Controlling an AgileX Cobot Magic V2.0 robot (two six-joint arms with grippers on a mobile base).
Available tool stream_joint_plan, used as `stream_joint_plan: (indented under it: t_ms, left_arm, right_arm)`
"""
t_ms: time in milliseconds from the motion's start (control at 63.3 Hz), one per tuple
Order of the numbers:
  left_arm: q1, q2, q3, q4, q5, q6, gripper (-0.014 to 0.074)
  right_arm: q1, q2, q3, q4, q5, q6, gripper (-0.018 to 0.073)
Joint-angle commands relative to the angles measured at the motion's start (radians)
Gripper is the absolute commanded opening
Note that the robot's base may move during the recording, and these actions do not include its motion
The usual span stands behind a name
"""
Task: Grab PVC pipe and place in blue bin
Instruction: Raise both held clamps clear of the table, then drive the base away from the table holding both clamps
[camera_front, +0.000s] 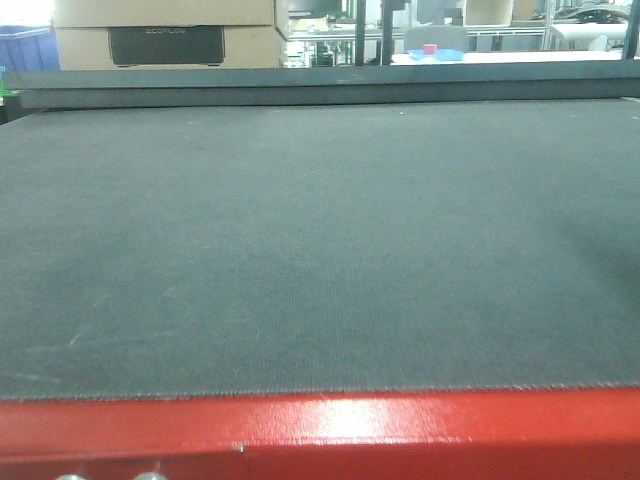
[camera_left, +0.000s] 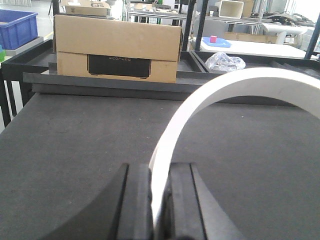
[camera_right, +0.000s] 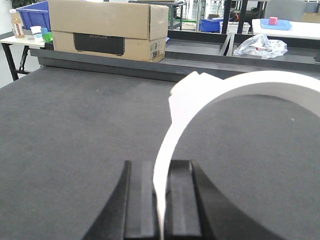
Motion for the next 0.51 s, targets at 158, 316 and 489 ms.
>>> stream_joint_plan:
  t_ms: [158, 316, 489]
  left_arm:
    - [0.005, -0.006, -0.004, -0.002, -0.018, -0.004, -0.0111]
    - [0.005, -0.006, -0.004, -0.002, -0.018, -0.004, -0.0111]
    - [0.005, -0.008, -0.004, -0.002, -0.018, -0.004, -0.0111]
  right_arm:
    - [0.001, -0.005, 0.003, -0.009, -0.016, -0.003, -0.0169]
    - [0.001, -0.005, 0.003, -0.009, -0.016, -0.003, -0.0169]
    - [0.001, -0.005, 0.003, -0.009, -0.016, -0.003, -0.0169]
